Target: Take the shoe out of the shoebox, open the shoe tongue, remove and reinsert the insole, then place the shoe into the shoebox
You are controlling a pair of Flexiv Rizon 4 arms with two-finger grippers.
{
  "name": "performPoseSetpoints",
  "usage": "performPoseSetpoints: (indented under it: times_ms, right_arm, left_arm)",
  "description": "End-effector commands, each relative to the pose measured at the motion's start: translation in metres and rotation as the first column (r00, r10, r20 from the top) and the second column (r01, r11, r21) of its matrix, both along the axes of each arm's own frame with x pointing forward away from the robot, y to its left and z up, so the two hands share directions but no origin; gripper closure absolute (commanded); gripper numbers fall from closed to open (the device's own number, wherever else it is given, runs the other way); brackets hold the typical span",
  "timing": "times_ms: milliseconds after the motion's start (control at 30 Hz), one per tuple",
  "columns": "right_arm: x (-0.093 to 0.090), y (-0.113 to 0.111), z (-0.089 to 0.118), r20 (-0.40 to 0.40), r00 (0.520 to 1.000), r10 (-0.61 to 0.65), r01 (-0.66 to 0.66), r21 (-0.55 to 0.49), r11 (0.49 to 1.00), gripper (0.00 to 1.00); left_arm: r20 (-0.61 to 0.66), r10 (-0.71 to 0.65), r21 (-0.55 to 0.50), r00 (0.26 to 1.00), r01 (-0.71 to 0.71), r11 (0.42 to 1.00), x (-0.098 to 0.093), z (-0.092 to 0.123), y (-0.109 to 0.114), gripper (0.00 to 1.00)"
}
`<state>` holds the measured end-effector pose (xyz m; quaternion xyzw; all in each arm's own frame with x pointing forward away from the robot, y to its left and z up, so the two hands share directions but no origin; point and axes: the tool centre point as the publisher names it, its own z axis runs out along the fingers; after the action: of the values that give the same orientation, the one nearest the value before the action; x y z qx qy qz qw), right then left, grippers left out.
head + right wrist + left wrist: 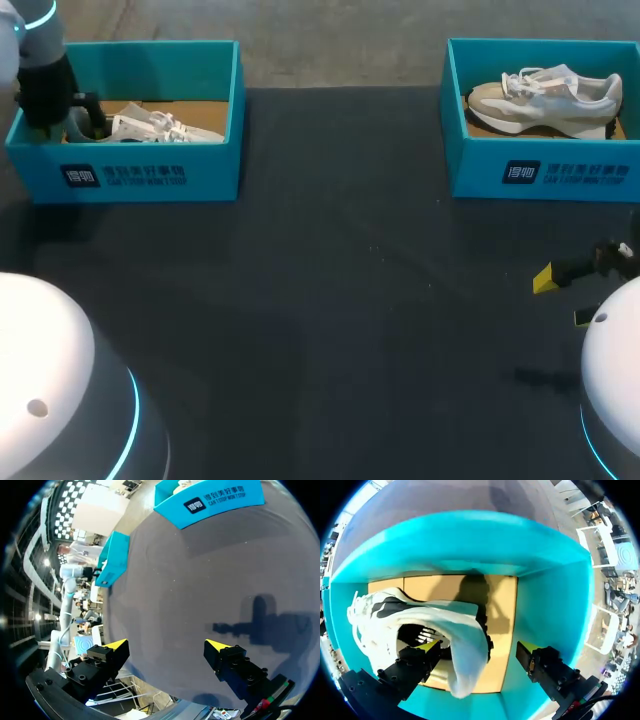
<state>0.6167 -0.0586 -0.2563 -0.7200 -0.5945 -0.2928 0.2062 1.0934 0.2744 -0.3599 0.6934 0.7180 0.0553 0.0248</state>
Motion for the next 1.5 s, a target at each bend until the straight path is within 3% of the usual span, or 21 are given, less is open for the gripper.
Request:
performPoseSetpoints:
  times_ms: [33, 467, 933, 1500]
  right_arm:
    - [-0.001, 0.001, 0.0, -0.001, 1.0, -0.002, 0.002, -0.003, 1.0, 0.0]
    - [-0.001, 0.001, 0.0, -0.001, 1.0, -0.002, 0.002, -0.003, 1.0, 0.0]
    - [-0.001, 0.001, 0.0, -0.001, 1.0, -0.002, 0.002, -0.003, 1.0, 0.0]
    - [-0.001, 0.001, 0.0, -0.001, 1.0, -0.002, 0.002, -0.003, 1.0, 0.0]
  left_arm:
    - [0.018, 0.001, -0.014, 1.0, -0.001, 1.0, -0.007, 0.018, 0.002, 0.0]
    - [0.034, 0.014, -0.086, 0.999, -0.011, 0.996, -0.004, 0.058, 0.002, 0.0]
    - [0.011, -0.032, -0.089, 0.999, 0.033, 0.995, -0.023, 0.106, 0.004, 0.0]
    - [0.033, -0.056, -0.119, 0.998, 0.06, 0.991, -0.049, 0.131, 0.007, 0.0]
